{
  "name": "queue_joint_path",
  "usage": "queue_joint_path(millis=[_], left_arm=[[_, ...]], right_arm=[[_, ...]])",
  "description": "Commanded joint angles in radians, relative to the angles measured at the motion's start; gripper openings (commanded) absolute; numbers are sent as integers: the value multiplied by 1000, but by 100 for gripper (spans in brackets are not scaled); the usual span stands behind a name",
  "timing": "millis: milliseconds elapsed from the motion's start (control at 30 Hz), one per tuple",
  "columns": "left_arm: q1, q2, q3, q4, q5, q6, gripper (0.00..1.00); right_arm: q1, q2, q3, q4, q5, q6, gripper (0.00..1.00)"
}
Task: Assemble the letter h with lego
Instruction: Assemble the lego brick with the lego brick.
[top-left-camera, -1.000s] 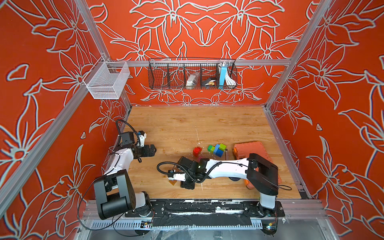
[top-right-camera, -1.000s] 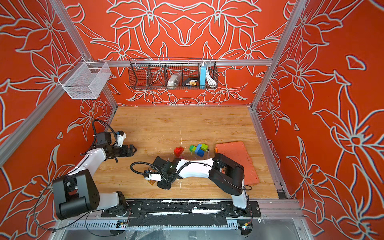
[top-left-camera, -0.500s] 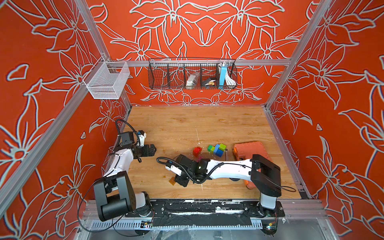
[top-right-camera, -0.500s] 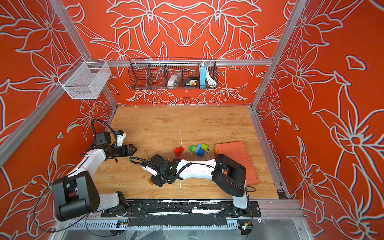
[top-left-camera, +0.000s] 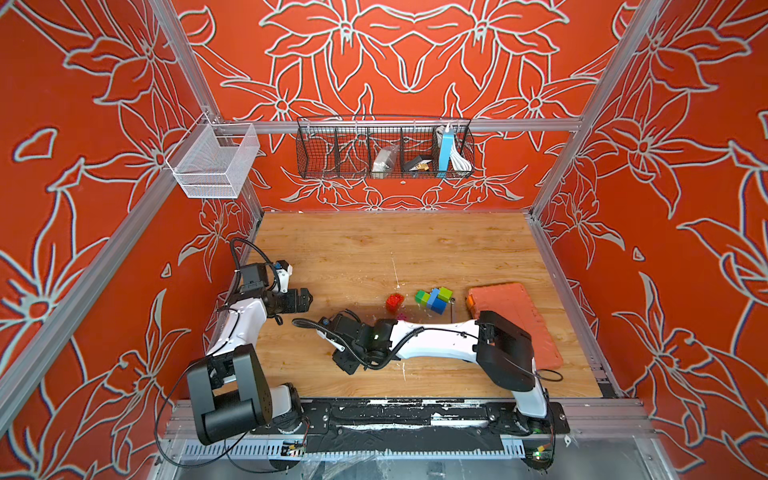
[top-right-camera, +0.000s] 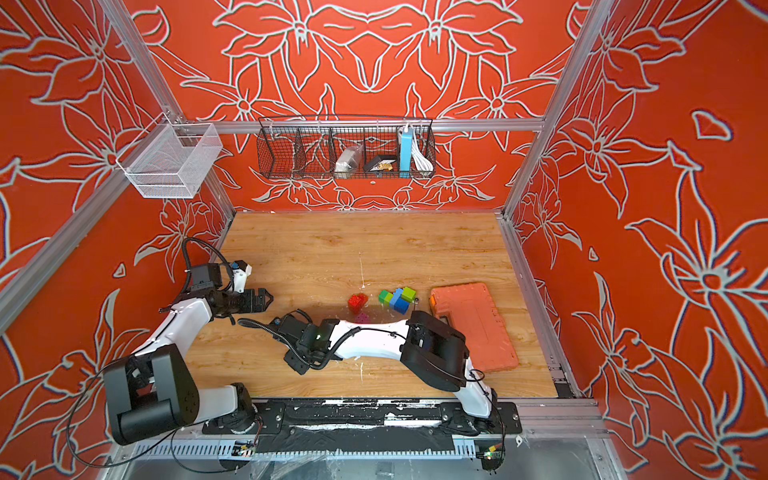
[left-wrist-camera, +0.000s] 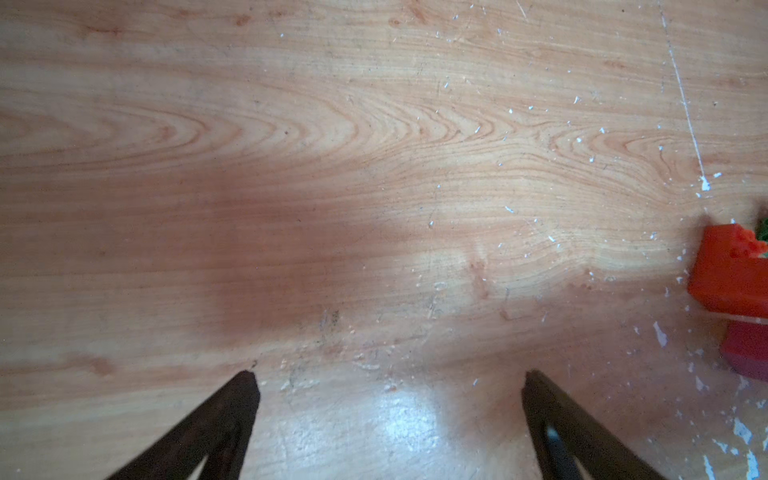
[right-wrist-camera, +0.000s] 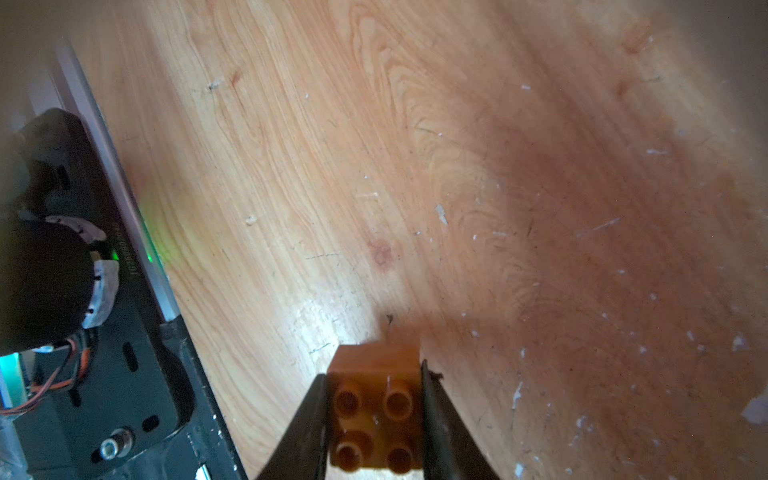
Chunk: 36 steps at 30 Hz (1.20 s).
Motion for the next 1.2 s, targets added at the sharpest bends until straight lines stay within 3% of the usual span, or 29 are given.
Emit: queue_joint_path(millis=[0, 500, 900, 1167], left_arm=[[3, -16, -10, -7, 16, 4, 99], [2, -8, -7, -9, 14, 5, 99], [3, -8, -9, -6, 8, 8, 99], [3, -14, -13, -1, 5, 10, 99]], right_arm=[[12, 18, 33, -76, 38, 43, 25], [22, 67, 77, -166, 103, 89, 25], [23, 128, 120, -265, 87, 128, 22], [24, 54, -54, -144, -10, 76, 21]])
